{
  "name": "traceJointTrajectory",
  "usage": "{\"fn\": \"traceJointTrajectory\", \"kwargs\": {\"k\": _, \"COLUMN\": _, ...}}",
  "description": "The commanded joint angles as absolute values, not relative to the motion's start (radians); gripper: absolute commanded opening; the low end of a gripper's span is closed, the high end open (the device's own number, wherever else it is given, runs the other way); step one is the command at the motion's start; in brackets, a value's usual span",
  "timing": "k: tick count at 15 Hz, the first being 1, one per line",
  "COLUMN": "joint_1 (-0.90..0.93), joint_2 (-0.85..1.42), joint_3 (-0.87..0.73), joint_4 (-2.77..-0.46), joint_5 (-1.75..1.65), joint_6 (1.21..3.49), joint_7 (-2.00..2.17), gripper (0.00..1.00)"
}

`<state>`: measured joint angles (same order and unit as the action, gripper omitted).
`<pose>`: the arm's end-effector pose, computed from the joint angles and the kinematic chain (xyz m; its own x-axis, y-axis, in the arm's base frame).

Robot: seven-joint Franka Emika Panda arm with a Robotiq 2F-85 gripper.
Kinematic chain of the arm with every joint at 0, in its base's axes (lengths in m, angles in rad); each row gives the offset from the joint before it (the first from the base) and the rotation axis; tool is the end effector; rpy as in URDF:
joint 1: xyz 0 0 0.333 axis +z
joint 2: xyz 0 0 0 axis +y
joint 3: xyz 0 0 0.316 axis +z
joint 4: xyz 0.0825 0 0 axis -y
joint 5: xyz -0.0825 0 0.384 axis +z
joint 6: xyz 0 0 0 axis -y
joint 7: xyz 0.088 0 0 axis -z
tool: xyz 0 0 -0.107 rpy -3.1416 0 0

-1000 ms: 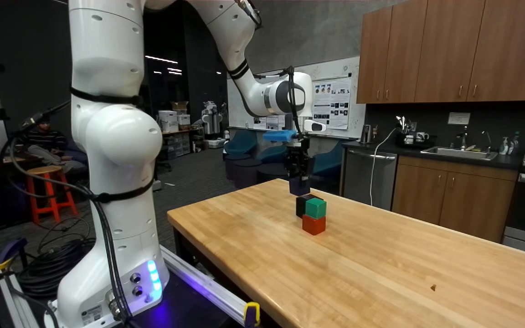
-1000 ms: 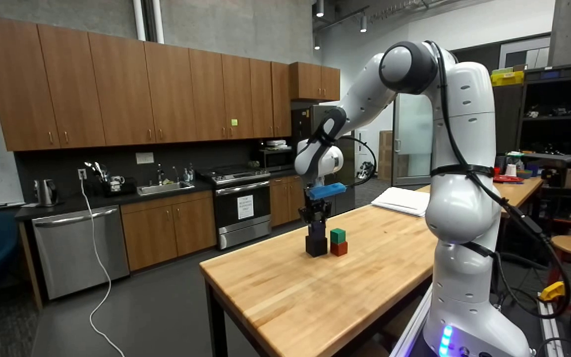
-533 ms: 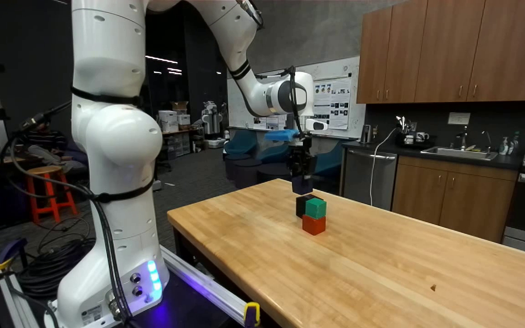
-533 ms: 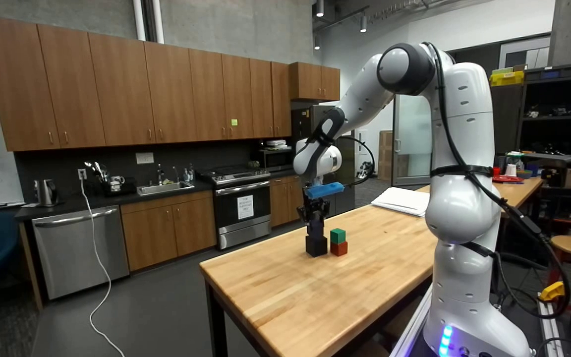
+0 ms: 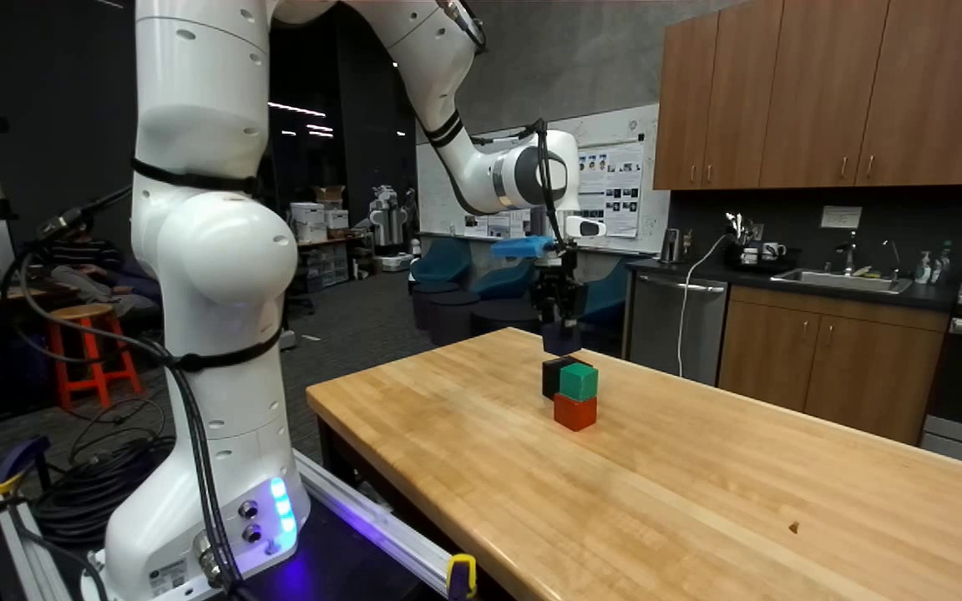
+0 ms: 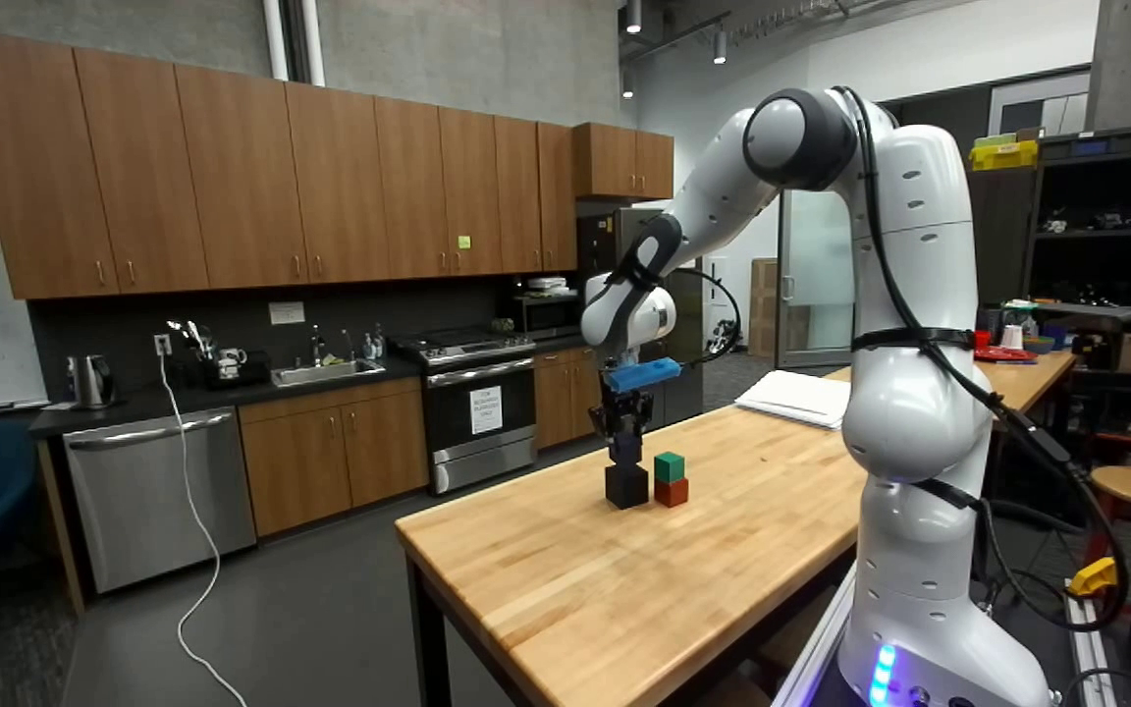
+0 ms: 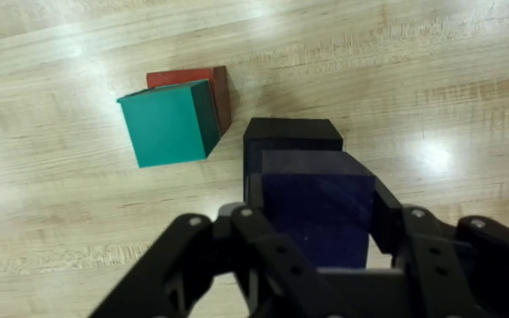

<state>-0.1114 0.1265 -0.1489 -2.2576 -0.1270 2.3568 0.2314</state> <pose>0.5124 -0.1381 0.3052 0.9210 -0.3894 -0.0064 -0.3864 -0.9157 0.1101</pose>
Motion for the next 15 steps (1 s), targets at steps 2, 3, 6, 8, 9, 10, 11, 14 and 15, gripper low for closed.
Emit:
{"fn": "traceJointTrajectory", "kwargs": {"k": 2, "joint_1": -0.111, "joint_2": 0.143, "joint_3": -0.153, "joint_4": -2.235, "joint_5": -0.136, "joint_6": 2.347, "joint_7": 0.237, "gripper": 0.30}}
{"fn": "traceJointTrajectory", "kwargs": {"k": 3, "joint_1": -0.112, "joint_2": 0.145, "joint_3": -0.153, "joint_4": -2.234, "joint_5": -0.136, "joint_6": 2.347, "joint_7": 0.236, "gripper": 0.30}}
{"fn": "traceJointTrajectory", "kwargs": {"k": 6, "joint_1": -0.111, "joint_2": 0.153, "joint_3": -0.154, "joint_4": -2.232, "joint_5": -0.137, "joint_6": 2.345, "joint_7": 0.237, "gripper": 0.30}}
{"fn": "traceJointTrajectory", "kwargs": {"k": 8, "joint_1": -0.112, "joint_2": 0.157, "joint_3": -0.156, "joint_4": -2.231, "joint_5": -0.140, "joint_6": 2.343, "joint_7": 0.237, "gripper": 0.30}}
{"fn": "traceJointTrajectory", "kwargs": {"k": 9, "joint_1": -0.112, "joint_2": 0.159, "joint_3": -0.157, "joint_4": -2.230, "joint_5": -0.139, "joint_6": 2.344, "joint_7": 0.237, "gripper": 0.30}}
{"fn": "traceJointTrajectory", "kwargs": {"k": 10, "joint_1": -0.112, "joint_2": 0.161, "joint_3": -0.158, "joint_4": -2.230, "joint_5": -0.140, "joint_6": 2.345, "joint_7": 0.238, "gripper": 0.30}}
{"fn": "traceJointTrajectory", "kwargs": {"k": 11, "joint_1": -0.111, "joint_2": 0.163, "joint_3": -0.159, "joint_4": -2.229, "joint_5": -0.142, "joint_6": 2.345, "joint_7": 0.241, "gripper": 0.30}}
{"fn": "traceJointTrajectory", "kwargs": {"k": 14, "joint_1": -0.112, "joint_2": 0.168, "joint_3": -0.161, "joint_4": -2.225, "joint_5": -0.141, "joint_6": 2.345, "joint_7": 0.240, "gripper": 0.30}}
{"fn": "traceJointTrajectory", "kwargs": {"k": 15, "joint_1": -0.111, "joint_2": 0.170, "joint_3": -0.161, "joint_4": -2.224, "joint_5": -0.143, "joint_6": 2.345, "joint_7": 0.241, "gripper": 0.30}}
